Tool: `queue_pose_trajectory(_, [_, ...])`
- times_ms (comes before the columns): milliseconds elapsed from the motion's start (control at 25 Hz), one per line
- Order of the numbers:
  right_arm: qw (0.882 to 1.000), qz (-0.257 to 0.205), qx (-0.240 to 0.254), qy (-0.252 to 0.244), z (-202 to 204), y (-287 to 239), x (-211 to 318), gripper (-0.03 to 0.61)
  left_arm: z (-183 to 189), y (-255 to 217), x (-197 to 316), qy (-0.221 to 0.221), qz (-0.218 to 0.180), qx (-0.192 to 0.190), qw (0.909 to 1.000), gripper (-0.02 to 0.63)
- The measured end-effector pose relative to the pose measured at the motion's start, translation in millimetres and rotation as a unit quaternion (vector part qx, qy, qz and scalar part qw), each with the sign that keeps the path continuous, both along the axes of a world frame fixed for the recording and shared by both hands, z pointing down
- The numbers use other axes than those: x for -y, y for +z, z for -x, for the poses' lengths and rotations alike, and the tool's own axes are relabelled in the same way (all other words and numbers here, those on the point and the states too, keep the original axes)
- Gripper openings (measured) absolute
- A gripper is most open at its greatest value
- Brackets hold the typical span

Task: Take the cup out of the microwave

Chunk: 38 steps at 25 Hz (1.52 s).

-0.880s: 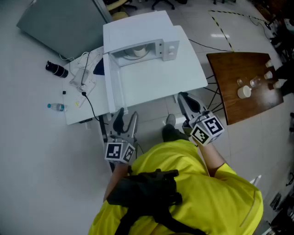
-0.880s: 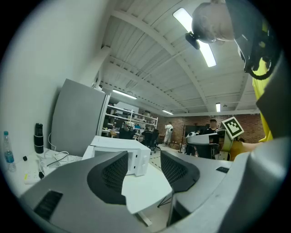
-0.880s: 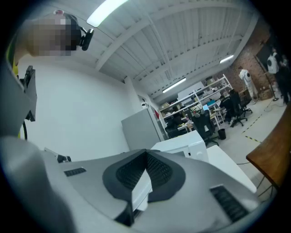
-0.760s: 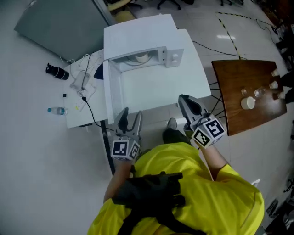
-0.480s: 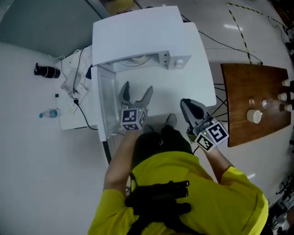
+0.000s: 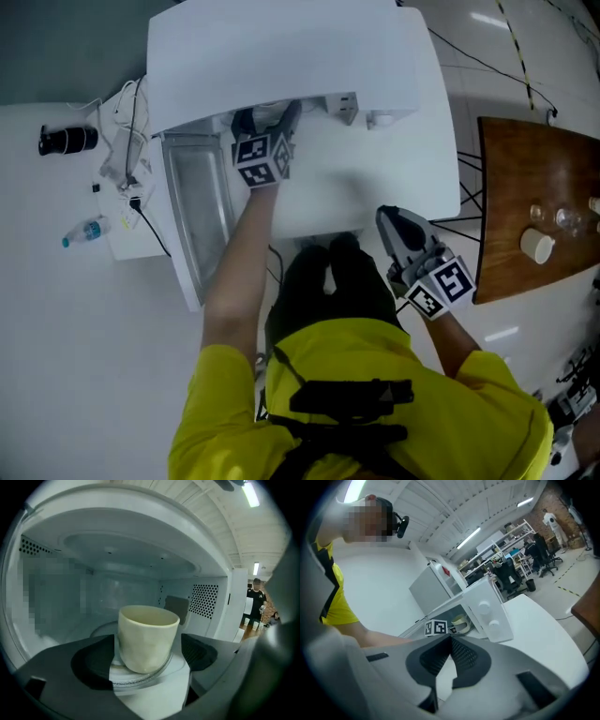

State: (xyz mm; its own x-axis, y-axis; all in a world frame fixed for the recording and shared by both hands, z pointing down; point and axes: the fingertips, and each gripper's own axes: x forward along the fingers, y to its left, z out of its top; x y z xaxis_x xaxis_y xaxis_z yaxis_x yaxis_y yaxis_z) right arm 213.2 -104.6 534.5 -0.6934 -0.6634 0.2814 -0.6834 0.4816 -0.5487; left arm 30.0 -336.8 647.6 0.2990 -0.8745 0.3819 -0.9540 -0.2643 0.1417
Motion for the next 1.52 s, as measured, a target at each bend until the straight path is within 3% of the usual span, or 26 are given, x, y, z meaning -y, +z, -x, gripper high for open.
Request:
queue_pose_trajectory(360, [1.000, 0.025, -0.013, 0.005, -13.2, 11.7, -8.8, 0.005, 0.3, 10.6, 20.7, -0.045, -0.028, 0.024, 0.9983, 0.466])
queue_pose_trajectory(440, [0.999, 0.029, -0.013, 0.005, -11.0, 12.9, -9.9, 0.005, -0.1, 9.7, 22.3, -0.049, -0.030, 0.035, 0.9977, 0.426])
queue_pose_trajectory(600, [0.999, 0.032, -0.012, 0.004, -5.6, 13.6, -12.4, 0.005, -4.2, 5.5, 21.0, -0.044, -0.031, 0.040, 0.9978, 0.425])
queue_pose_trajectory(760, [0.999, 0.033, -0.012, 0.006, -4.5, 14.6, -12.1, 0.005, -7.2, -2.7, 1.9, -0.031, -0.050, 0.051, 0.9970, 0.423])
queue_pose_trajectory(1040, [0.999, 0.034, -0.018, 0.007, -6.0, 19.2, -6.1, 0.005, -13.2, -14.7, -63.8, -0.023, -0.065, 0.018, 0.9975, 0.423])
queue_pose_trajectory(1240, [0.999, 0.030, -0.021, -0.002, 2.0, 19.6, -2.9, 0.005, -19.3, -56.9, -103.7, -0.015, -0.090, -0.005, 0.9958, 0.423])
queue_pose_trajectory(1520, [0.999, 0.011, -0.012, -0.041, 31.2, -20.5, -4.5, 0.005, -6.8, -162.4, -180.7, -0.018, -0.111, -0.046, 0.9925, 0.423])
